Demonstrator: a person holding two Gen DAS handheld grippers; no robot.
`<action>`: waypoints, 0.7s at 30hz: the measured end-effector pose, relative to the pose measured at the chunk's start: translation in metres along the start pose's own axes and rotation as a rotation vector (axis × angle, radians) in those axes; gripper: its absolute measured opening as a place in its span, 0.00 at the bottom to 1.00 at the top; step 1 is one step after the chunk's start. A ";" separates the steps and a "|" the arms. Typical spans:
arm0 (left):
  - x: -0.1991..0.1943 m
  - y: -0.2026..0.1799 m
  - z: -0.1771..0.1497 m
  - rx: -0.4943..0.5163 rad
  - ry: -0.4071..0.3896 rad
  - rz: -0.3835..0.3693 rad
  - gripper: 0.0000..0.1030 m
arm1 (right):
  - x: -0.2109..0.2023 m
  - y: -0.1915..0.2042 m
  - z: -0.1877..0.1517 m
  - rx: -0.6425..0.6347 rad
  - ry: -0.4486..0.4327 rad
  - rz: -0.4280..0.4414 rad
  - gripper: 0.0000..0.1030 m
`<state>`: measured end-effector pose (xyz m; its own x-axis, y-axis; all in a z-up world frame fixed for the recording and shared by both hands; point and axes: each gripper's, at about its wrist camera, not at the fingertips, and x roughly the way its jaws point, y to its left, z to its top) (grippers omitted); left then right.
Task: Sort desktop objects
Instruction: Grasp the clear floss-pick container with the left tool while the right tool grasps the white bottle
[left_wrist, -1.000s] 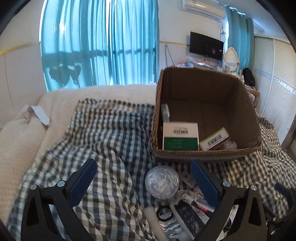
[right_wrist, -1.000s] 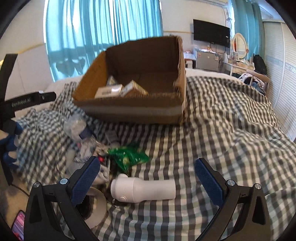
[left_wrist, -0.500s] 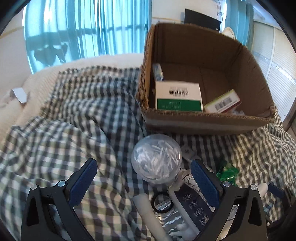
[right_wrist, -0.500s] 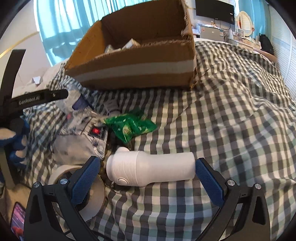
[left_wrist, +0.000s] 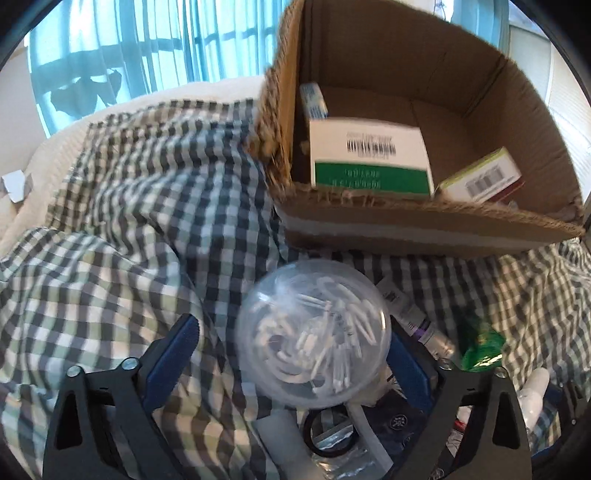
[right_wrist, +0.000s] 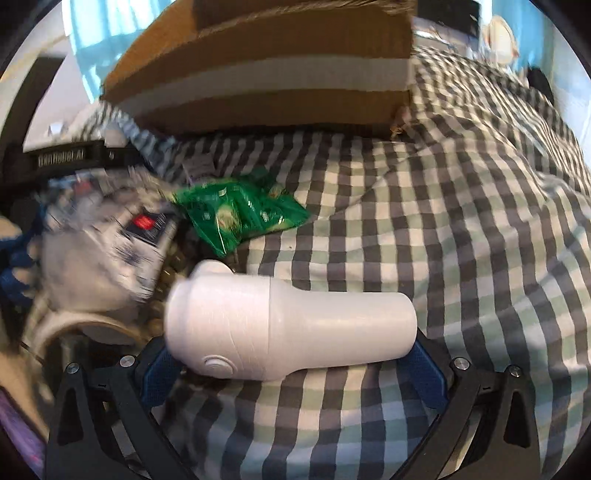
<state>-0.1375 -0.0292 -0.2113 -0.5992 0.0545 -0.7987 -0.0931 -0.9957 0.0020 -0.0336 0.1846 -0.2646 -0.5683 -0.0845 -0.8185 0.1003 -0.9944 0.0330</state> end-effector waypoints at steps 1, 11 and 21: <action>0.004 -0.001 -0.001 0.006 0.009 -0.008 0.81 | 0.001 0.000 0.001 0.003 -0.003 0.003 1.00; 0.007 -0.003 -0.004 0.024 0.010 -0.028 0.68 | -0.007 -0.014 0.005 0.084 -0.032 0.077 0.99; -0.014 -0.006 -0.005 0.030 -0.028 -0.030 0.66 | -0.024 -0.021 0.008 0.129 -0.076 0.082 0.99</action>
<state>-0.1250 -0.0241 -0.2029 -0.6177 0.0870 -0.7816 -0.1354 -0.9908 -0.0033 -0.0284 0.2075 -0.2412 -0.6234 -0.1653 -0.7642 0.0459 -0.9834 0.1753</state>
